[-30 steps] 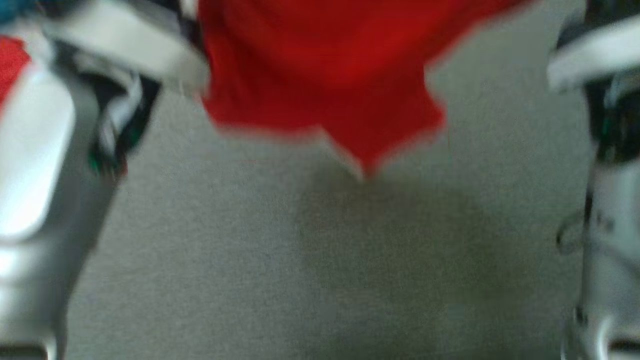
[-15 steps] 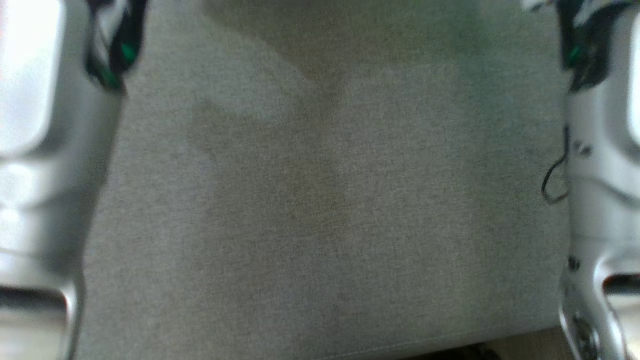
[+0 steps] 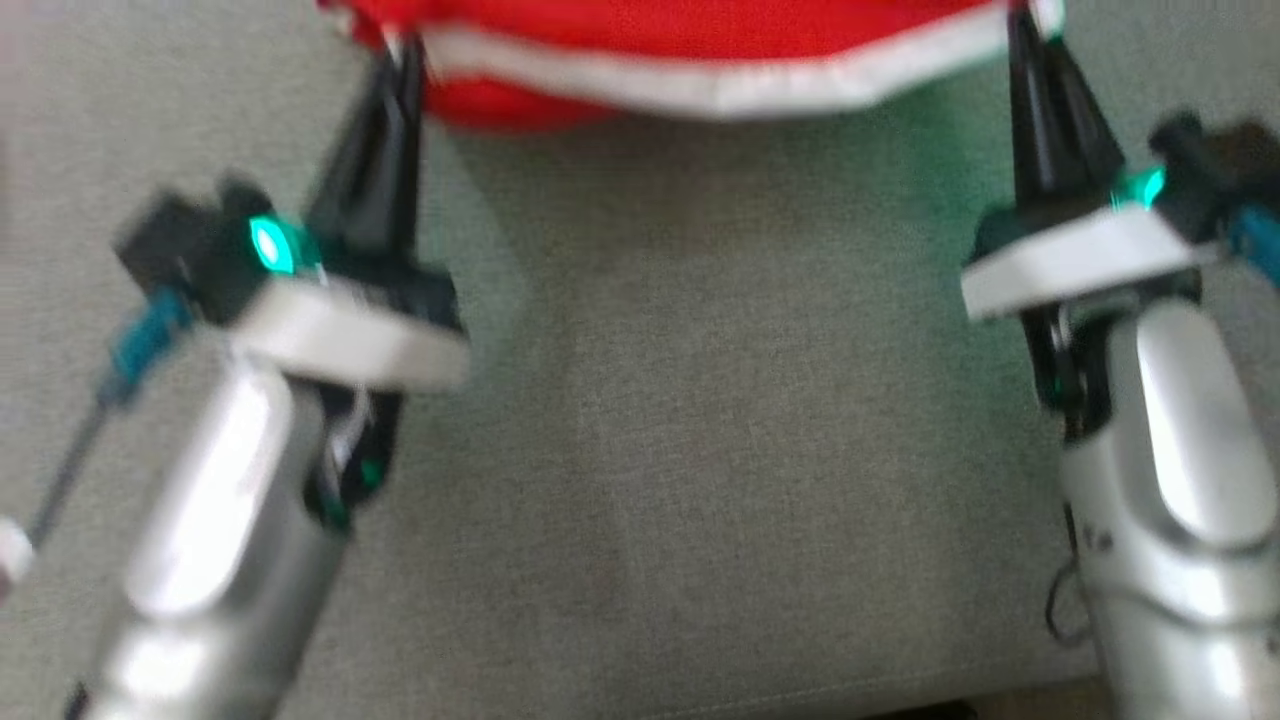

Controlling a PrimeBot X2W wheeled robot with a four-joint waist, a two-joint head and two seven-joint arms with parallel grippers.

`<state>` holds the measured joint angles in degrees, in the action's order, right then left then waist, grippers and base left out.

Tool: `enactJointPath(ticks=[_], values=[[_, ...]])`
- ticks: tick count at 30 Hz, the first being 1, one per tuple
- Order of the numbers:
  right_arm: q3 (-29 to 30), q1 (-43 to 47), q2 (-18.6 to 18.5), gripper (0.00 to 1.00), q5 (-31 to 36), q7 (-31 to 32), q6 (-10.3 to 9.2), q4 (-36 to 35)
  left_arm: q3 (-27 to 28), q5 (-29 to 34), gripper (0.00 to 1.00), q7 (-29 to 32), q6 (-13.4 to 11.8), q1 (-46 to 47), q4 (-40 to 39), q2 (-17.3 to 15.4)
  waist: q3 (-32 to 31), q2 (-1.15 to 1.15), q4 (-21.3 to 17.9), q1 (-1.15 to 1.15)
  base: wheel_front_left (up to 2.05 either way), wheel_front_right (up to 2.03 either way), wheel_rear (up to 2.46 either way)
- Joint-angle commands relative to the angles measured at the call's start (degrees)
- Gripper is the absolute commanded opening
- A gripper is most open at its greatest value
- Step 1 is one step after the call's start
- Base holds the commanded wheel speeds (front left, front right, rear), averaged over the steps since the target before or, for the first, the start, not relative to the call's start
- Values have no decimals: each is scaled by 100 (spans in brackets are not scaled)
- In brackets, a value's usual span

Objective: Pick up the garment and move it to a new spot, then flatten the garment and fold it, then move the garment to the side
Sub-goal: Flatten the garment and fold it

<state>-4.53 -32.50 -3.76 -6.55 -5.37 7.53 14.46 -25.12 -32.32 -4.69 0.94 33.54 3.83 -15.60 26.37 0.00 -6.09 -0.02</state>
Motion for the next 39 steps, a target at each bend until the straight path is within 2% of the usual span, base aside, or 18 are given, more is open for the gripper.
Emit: enactJointPath(ticks=[1,9,14,19,23,28,31,39], values=[[-3,325,88,0,26,35,-4,-395,108,-12,0,-61,-72,-224,-370,-173,-296,0,98,2,0,0,0],[189,1695,88,0,67,328,-4,-1411,9,-26,0,-229,-413,-1389,-1117,-204,-1085,0,127,2,0,0,0],[369,2730,88,0,37,648,-4,-2216,-127,-50,0,-109,-643,-2195,-1677,-313,-1570,0,105,2,0,0,0],[598,3571,88,0,84,1034,-4,-3038,-385,-111,0,134,-831,-2913,-2180,-376,-1759,0,159,2,0,0,0],[764,3796,88,0,162,1299,-4,-3363,-644,-192,0,267,-863,-3197,-2245,-284,-1674,0,340,2,0,0,0],[886,3540,88,0,264,1548,-4,-3286,-934,-339,0,379,-856,-3213,-1942,44,-1417,0,666,2,0,0,0],[890,3152,68,0,445,1688,-4,-3008,-1060,-456,0,423,-780,-3134,-1623,231,-1240,0,856,2,0,0,0],[594,1622,-510,0,550,2014,-4,-1758,-909,-968,0,342,-641,-2645,-807,826,-916,0,1364,2,0,0,0]])
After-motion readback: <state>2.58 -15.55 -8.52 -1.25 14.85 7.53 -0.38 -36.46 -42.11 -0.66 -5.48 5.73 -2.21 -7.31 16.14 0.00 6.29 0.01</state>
